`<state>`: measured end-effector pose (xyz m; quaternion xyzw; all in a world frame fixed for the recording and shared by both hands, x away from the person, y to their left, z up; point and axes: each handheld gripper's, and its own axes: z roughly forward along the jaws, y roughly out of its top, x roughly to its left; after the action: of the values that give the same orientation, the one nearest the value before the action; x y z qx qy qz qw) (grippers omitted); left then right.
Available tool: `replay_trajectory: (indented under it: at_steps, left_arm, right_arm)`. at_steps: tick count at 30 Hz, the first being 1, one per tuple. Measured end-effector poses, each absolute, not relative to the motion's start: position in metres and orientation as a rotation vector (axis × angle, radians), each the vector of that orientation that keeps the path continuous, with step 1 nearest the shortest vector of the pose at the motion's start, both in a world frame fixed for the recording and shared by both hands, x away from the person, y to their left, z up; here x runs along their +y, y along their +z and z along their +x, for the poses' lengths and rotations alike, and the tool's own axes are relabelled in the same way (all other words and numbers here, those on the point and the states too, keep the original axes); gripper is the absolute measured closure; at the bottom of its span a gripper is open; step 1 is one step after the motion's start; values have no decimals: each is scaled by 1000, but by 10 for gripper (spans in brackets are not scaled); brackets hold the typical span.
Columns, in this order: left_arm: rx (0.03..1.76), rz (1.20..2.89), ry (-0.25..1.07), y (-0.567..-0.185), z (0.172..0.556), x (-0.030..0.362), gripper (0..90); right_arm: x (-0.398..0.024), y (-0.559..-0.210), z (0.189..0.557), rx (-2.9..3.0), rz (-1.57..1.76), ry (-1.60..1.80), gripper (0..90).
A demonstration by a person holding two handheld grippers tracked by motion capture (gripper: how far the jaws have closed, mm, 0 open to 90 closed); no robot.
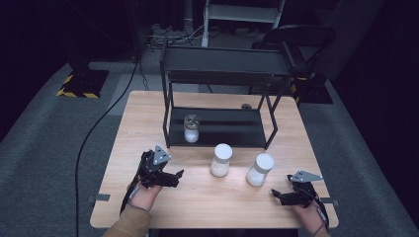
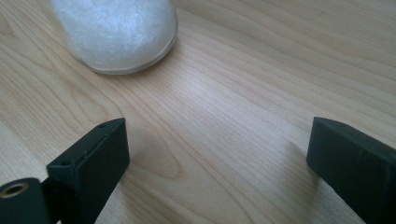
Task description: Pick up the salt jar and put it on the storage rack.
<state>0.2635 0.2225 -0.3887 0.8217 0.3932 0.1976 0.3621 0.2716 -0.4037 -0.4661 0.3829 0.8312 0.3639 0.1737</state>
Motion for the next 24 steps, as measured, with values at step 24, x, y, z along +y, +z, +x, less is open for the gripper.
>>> replay_trajectory:
  at_steps: [24]
  left_arm:
    - [1228, 2205, 404, -440, 276, 232, 36]
  right_arm:
    - [-403, -466, 271, 2355, 1088, 1029, 57]
